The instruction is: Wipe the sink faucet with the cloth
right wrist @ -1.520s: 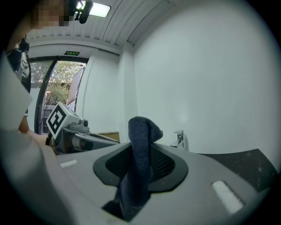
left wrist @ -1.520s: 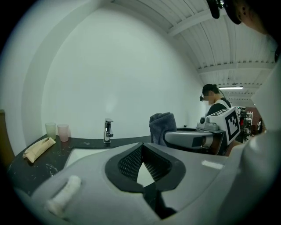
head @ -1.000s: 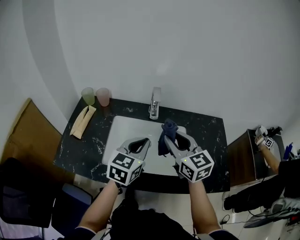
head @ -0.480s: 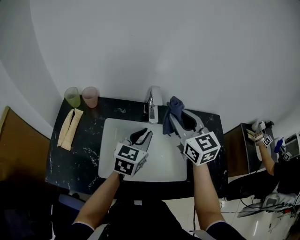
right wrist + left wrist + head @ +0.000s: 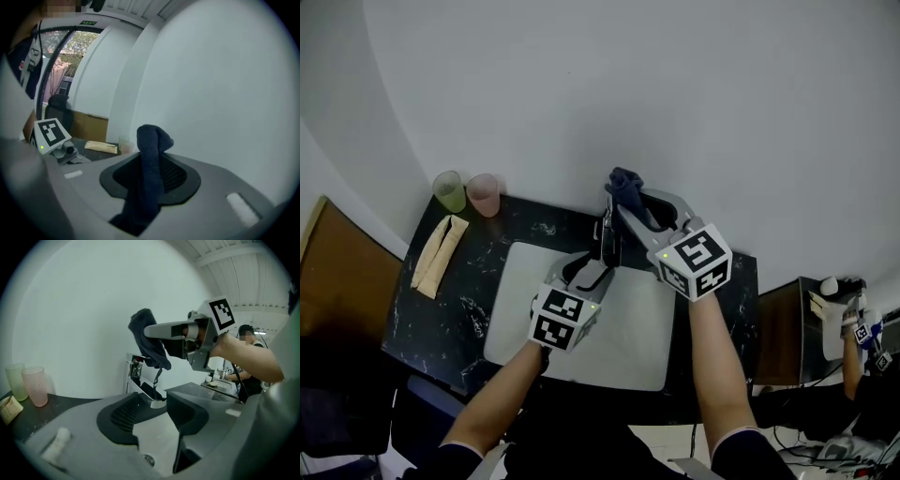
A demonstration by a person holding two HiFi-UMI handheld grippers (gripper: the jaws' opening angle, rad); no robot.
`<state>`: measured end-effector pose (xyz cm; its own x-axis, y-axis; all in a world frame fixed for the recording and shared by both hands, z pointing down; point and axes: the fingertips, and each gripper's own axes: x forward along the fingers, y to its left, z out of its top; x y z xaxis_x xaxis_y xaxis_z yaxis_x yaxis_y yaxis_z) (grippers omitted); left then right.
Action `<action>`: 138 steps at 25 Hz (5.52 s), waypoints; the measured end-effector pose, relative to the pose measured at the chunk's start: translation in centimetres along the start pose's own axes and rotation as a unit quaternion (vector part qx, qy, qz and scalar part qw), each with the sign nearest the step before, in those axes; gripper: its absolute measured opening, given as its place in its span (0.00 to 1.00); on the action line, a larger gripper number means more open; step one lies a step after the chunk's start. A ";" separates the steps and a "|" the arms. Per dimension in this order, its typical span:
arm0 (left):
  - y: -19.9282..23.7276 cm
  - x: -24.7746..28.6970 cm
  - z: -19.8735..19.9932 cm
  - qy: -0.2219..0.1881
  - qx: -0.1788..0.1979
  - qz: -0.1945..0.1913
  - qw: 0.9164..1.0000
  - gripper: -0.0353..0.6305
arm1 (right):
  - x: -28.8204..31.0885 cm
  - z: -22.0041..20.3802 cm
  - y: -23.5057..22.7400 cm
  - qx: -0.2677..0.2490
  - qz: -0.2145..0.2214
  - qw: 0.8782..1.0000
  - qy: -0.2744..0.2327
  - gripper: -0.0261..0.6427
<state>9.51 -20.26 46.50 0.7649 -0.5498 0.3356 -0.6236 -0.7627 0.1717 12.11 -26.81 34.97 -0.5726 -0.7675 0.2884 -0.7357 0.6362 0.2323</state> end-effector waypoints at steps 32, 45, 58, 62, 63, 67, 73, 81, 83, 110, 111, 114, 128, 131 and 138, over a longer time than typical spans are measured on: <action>1.4 -1.3 -0.2 0.011 0.006 0.030 0.999 0.33 | 0.5 -2.7 4.4 -0.021 0.101 0.992 0.066 0.20; 1.4 -1.6 -0.3 0.013 0.018 0.032 0.999 0.28 | -2.5 -7.1 8.2 0.038 0.127 0.987 0.089 0.20; 0.9 -1.2 -0.3 0.019 0.044 0.019 0.999 0.24 | 1.1 -9.2 4.3 0.074 0.102 0.983 0.133 0.20; 0.9 -1.3 -0.4 0.019 0.048 0.019 0.998 0.23 | 2.0 -9.6 2.1 0.085 0.075 0.985 0.134 0.20; 0.9 -1.3 -0.3 0.018 0.047 0.019 0.999 0.22 | 2.2 -9.6 1.7 0.088 0.072 0.985 0.133 0.20; 1.1 -1.3 0.0 0.011 0.049 0.023 0.998 0.21 | 2.5 -9.5 1.3 0.091 0.082 0.984 0.131 0.20; 1.2 -1.3 -0.1 0.013 0.047 0.021 0.999 0.21 | 2.5 -9.6 1.5 0.079 0.087 0.982 0.148 0.20; 1.0 -1.2 -0.4 0.020 0.051 0.021 0.998 0.21 | 1.8 -10.0 3.0 0.096 0.122 0.968 0.198 0.19; 1.1 -1.2 -0.3 0.021 0.052 0.022 0.998 0.21 | 1.6 -10.0 3.5 0.103 0.132 0.964 0.205 0.19; 1.0 -1.2 -0.3 0.022 0.053 0.031 0.998 0.21 | 0.9 -8.5 3.5 0.016 0.037 0.993 0.111 0.19; 1.0 -1.2 -0.3 0.022 0.053 0.031 0.998 0.21 | 0.7 -8.5 3.9 0.014 0.046 0.992 0.113 0.19; 1.1 -1.2 -0.3 0.021 0.053 0.030 0.998 0.21 | 0.5 -8.5 5.3 0.016 0.077 0.989 0.122 0.19; 0.9 -1.2 -0.3 0.020 0.053 0.029 0.998 0.21 | 2.5 -9.4 3.2 0.009 0.057 0.982 0.179 0.19; 1.0 -1.2 -0.4 0.018 0.053 0.029 0.998 0.21 | 2.9 -9.4 2.8 0.007 0.046 0.983 0.176 0.19; 1.1 -1.1 -0.3 0.017 0.055 0.027 0.998 0.21 | 2.1 -9.1 5.1 -0.012 0.093 0.979 0.180 0.19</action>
<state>7.91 -20.34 46.62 0.7230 -0.5814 0.3732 -0.6414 -0.7655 0.0500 10.46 -24.48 45.21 -0.5276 -0.5629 0.6362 -0.6191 0.7676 0.1657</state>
